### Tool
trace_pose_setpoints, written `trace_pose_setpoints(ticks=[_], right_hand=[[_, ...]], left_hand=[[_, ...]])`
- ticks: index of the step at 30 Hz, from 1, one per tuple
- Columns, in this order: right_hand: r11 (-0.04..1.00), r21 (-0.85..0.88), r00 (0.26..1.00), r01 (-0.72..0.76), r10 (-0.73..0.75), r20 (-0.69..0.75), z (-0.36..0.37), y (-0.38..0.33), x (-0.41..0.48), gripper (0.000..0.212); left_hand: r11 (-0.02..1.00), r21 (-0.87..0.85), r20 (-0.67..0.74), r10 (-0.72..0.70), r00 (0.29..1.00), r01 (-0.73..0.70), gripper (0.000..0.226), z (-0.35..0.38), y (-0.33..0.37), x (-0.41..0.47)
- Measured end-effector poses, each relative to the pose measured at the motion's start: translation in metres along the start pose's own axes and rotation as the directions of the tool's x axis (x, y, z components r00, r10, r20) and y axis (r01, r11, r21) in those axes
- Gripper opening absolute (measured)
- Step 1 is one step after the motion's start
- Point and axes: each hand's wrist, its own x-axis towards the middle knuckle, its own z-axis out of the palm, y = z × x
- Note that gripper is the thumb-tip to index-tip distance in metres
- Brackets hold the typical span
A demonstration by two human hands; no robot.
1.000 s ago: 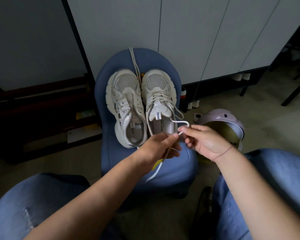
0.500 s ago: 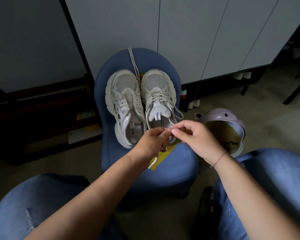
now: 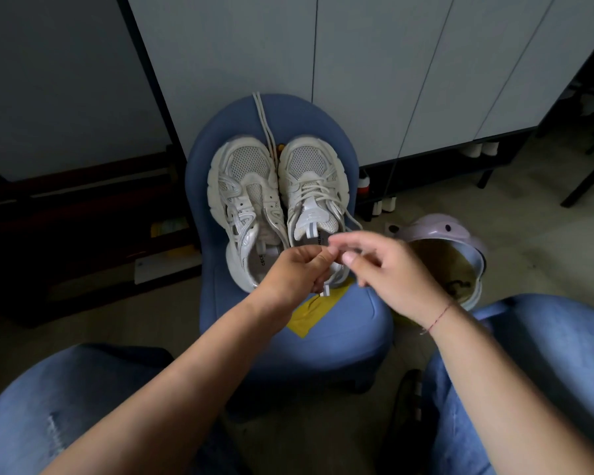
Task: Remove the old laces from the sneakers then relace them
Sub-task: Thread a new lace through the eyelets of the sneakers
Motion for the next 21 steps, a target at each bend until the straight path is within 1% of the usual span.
trace_pose_setpoints(ticks=[1, 2, 4, 5, 6, 7, 8, 9, 10, 11, 13, 15, 17, 19, 21], right_hand=[[1.000, 0.005, 1.000, -0.003, 0.003, 0.023, 0.005, 0.001, -0.001, 0.029], [1.000, -0.006, 1.000, -0.006, 0.006, 0.005, 0.007, 0.002, -0.001, 0.025], [0.999, -0.028, 0.997, -0.017, 0.015, -0.076, 0.008, 0.003, 0.000, 0.013], [1.000, -0.024, 0.993, -0.019, 0.016, -0.117, 0.006, 0.004, 0.002, 0.009], [1.000, -0.019, 0.988, -0.011, 0.008, -0.155, 0.003, 0.005, 0.003, 0.006], [1.000, -0.014, 0.981, 0.001, -0.003, -0.195, -0.001, 0.005, 0.005, 0.006], [1.000, -0.003, 0.973, 0.009, -0.009, -0.231, -0.004, 0.005, 0.008, 0.008], [1.000, 0.018, 0.966, 0.014, -0.009, -0.260, -0.007, 0.004, 0.011, 0.009], [0.999, 0.044, 0.961, 0.015, -0.003, -0.277, -0.010, 0.003, 0.015, 0.010], [0.997, 0.071, 0.958, 0.016, 0.005, -0.286, -0.012, 0.002, 0.020, 0.011], [0.993, 0.122, 0.956, 0.007, 0.029, -0.293, -0.014, 0.002, 0.034, 0.013], [0.990, 0.141, 0.956, -0.001, 0.042, -0.291, -0.016, 0.002, 0.048, 0.012], [0.992, 0.123, 0.956, 0.003, 0.033, -0.290, -0.016, 0.004, 0.061, 0.011], [0.998, 0.067, 0.957, 0.004, 0.015, -0.290, -0.015, 0.006, 0.072, 0.014], [1.000, 0.006, 0.962, 0.005, -0.003, -0.272, -0.014, 0.007, 0.081, 0.015]], left_hand=[[1.000, -0.004, -0.005, 0.001, 1.000, -0.001, 0.026, 0.001, 0.000, 0.000], [1.000, -0.011, -0.014, -0.002, 1.000, 0.002, 0.027, 0.001, 0.000, 0.000], [0.999, -0.038, -0.043, -0.039, 0.998, 0.037, 0.030, 0.000, -0.001, 0.001], [0.994, -0.085, -0.067, -0.076, 0.995, 0.070, 0.031, 0.000, -0.002, 0.001], [0.978, -0.173, -0.093, -0.137, 0.986, 0.119, 0.031, 0.000, -0.002, 0.002], [0.934, -0.306, -0.098, -0.221, 0.970, 0.182, 0.032, 0.000, -0.002, 0.005], [0.850, -0.467, -0.071, -0.313, 0.947, 0.245, 0.034, -0.001, -0.001, 0.008], [0.736, -0.614, -0.024, -0.380, 0.925, 0.286, 0.038, -0.001, 0.000, 0.011], [0.631, -0.716, 0.022, -0.408, 0.913, 0.299, 0.045, -0.002, 0.002, 0.015], [0.569, -0.769, 0.046, -0.404, 0.914, 0.291, 0.053, -0.002, 0.003, 0.019], [0.513, -0.823, 0.040, -0.378, 0.925, 0.246, 0.064, -0.003, 0.005, 0.027], [0.485, -0.847, 0.023, -0.375, 0.927, 0.217, 0.063, -0.001, 0.006, 0.035], [0.501, -0.841, 0.002, -0.377, 0.926, 0.205, 0.055, 0.001, 0.007, 0.041], [0.525, -0.826, -0.011, -0.375, 0.927, 0.203, 0.038, 0.004, 0.004, 0.046], [0.516, -0.830, -0.005, -0.387, 0.922, 0.212, 0.025, 0.005, 0.001, 0.048]])
